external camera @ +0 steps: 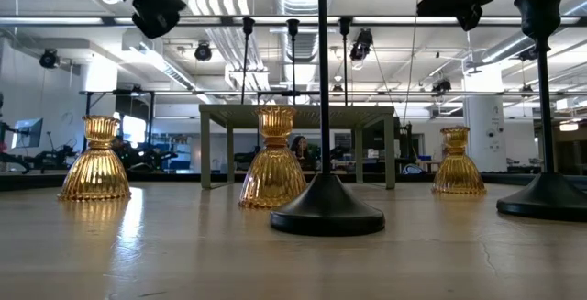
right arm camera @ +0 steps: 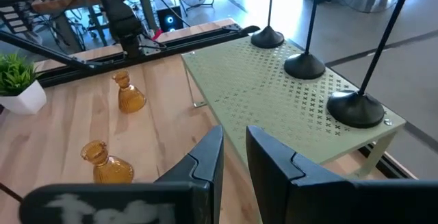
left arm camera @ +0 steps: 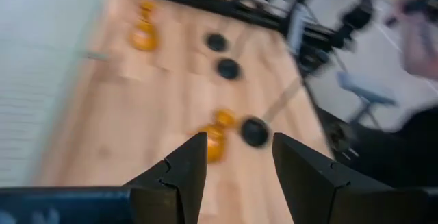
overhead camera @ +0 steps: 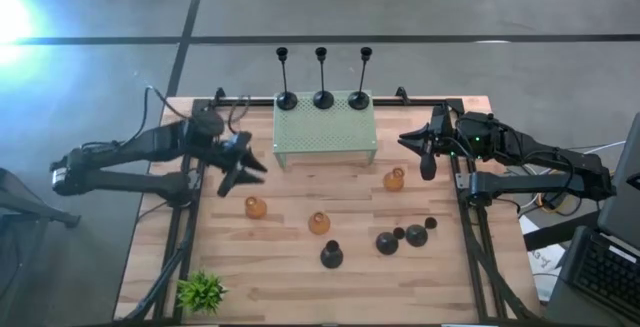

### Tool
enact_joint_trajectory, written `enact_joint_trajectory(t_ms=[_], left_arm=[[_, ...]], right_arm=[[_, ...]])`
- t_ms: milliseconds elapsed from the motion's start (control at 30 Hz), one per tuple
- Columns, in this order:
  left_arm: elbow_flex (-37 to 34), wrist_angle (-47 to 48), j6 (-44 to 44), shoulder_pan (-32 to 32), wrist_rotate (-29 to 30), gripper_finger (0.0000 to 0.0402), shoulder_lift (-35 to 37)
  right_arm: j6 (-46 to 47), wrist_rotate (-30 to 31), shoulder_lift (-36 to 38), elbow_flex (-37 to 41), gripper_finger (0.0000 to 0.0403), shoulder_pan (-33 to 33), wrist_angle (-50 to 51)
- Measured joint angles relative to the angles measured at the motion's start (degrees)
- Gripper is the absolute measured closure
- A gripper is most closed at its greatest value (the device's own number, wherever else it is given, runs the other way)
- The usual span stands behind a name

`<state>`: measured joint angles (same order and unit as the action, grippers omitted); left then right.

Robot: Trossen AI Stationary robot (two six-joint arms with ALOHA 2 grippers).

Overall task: Pick & Place candle stick holders
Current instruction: Put the yellow glass candle holder on the shelf

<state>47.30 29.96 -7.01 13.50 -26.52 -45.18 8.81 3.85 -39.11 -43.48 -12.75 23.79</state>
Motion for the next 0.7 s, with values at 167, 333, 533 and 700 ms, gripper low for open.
enact_joint_trajectory(t_ms=[167,333,533,700], left_arm=[[-2.4,-3.8,-2.8,-10.4,2.1,0.0232,0.7],[-6.4,-14.6,-0.8,-18.8,3.2,0.0232,-0.7],[-11.8,-26.8,3.4,-24.0,3.3,0.0232,-5.5],[-14.1,-34.4,3.5,-24.5,3.5,0.0232,-11.9]], right_arm=[[-0.3,0.0,0.0,0.0,0.0346,0.0,0.0],[-0.4,0.0,0.0,0.0,0.0346,0.0,0.0],[-0.4,0.0,0.0,0.0,0.0346,0.0,0.0],[-1.3,0.1,0.0,0.0,0.0346,0.0,0.0]])
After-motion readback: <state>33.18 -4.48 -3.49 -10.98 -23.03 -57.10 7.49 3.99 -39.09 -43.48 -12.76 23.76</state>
